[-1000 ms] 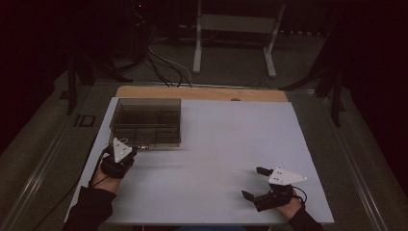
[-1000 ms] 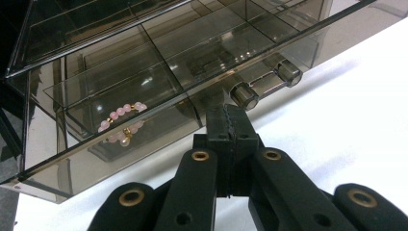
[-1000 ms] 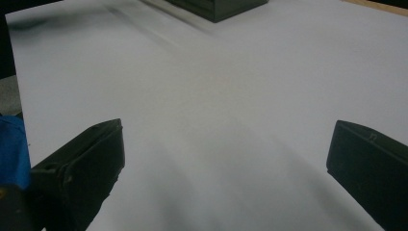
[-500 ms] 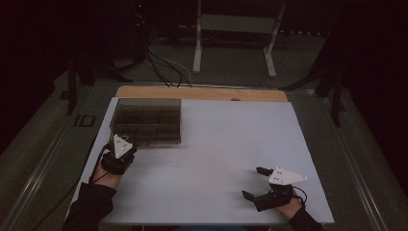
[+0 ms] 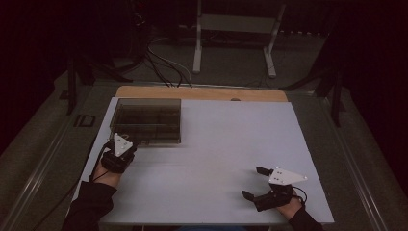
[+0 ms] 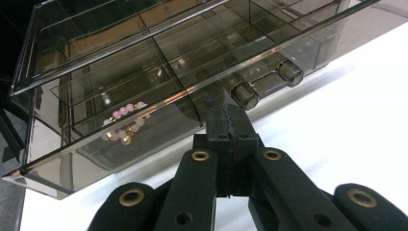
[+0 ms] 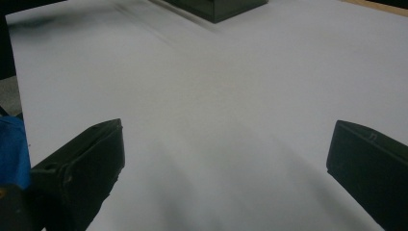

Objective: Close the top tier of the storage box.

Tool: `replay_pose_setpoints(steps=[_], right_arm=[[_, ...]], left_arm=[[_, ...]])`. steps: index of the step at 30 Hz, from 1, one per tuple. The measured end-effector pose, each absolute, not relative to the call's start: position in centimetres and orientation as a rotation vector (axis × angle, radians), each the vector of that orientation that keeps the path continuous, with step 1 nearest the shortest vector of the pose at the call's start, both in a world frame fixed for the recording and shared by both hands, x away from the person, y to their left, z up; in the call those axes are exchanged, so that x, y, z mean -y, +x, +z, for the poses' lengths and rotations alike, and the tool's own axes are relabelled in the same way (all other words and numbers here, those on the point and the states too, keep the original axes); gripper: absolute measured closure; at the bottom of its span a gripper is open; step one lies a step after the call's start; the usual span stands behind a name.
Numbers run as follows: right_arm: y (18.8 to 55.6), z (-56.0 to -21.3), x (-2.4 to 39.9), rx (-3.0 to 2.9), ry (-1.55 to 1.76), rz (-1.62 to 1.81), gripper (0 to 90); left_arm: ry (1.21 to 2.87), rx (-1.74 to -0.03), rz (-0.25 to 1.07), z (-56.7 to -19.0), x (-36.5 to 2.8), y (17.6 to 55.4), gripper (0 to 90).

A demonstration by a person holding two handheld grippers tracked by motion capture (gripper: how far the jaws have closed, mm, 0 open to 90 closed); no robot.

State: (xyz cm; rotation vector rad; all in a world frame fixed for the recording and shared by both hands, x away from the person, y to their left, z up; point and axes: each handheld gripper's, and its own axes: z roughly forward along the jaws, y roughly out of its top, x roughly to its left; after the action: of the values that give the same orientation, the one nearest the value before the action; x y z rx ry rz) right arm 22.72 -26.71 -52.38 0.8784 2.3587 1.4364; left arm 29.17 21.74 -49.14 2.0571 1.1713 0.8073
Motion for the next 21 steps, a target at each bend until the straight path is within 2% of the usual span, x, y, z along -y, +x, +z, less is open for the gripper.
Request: replay_pose_setpoints(steps=[21], right_arm=[[22.72,-52.38,26.75,-2.357,0.880,1.439,0.0]], left_arm=[[2.084,-1.165,0.791,-49.36,-21.56,29.60,90.0]])
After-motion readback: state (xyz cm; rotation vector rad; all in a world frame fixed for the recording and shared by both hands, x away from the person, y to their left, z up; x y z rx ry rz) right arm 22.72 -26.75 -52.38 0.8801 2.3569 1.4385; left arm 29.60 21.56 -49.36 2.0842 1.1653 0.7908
